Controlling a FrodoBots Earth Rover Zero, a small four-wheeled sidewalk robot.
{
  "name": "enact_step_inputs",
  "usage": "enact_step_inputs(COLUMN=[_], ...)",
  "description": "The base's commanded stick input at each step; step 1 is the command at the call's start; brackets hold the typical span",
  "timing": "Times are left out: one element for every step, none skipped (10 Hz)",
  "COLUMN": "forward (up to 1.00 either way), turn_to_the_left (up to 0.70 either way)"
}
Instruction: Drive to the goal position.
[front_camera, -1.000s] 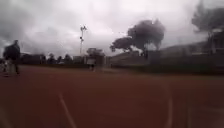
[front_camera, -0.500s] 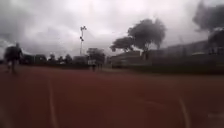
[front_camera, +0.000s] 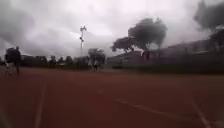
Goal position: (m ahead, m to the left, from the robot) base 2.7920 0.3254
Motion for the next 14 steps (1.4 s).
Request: enact_step_inputs(forward=[0.70, 0.70, 0.70, 0.70, 0.70, 0.70, 0.70, 0.70, 0.70, 0.70, 0.70, 0.70, 0.70, 0.70], turn_to_the_left=[0.00, 0.00, 0.00, 0.00, 0.00, 0.00, 0.00, 0.00, 0.00, 0.00, 0.00, 0.00, 0.00, 0.00])
